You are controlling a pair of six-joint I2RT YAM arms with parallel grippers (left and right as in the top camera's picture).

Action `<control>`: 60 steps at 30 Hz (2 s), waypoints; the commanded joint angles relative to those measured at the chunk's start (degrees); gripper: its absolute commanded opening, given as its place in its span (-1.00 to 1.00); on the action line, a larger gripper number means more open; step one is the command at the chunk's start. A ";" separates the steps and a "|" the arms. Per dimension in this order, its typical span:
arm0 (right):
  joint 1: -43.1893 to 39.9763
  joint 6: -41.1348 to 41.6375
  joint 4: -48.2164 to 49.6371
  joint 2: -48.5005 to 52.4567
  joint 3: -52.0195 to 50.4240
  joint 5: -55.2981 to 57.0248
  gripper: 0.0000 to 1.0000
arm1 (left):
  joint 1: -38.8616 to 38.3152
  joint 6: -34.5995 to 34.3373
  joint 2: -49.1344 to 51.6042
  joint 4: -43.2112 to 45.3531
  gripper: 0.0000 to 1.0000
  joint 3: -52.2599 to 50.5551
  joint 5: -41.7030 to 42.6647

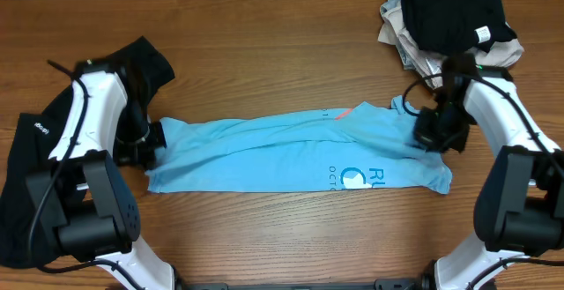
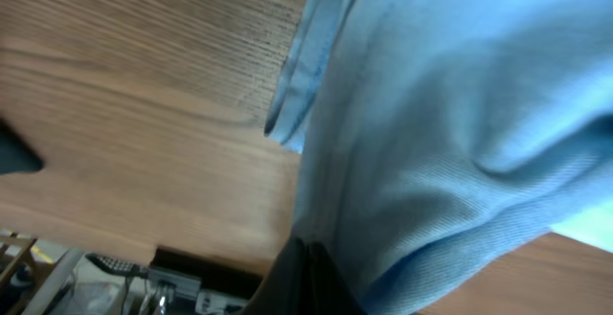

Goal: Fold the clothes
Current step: 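Press and pinch the folded shirt's left and right ends with both grippers, then fold the shirt's left end rightward with the left gripper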

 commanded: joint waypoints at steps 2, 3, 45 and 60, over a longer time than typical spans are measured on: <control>-4.17 2.75 1.44 -2.12 -2.16 -0.50 -0.21 | 1.14 -0.76 -1.03 6.12 -0.85 -7.93 -1.86; -4.57 2.71 1.68 -2.14 -2.10 -0.94 -0.01 | 1.33 -1.20 -1.03 7.26 -0.71 -8.52 -1.86; -1.95 1.03 -5.27 -7.02 7.52 -6.32 -0.25 | 3.85 2.36 -1.05 17.90 -0.92 -5.90 -8.39; -1.95 0.79 -5.75 -7.02 7.50 -6.27 -0.23 | -10.10 1.92 -1.01 1.16 -0.92 13.46 2.43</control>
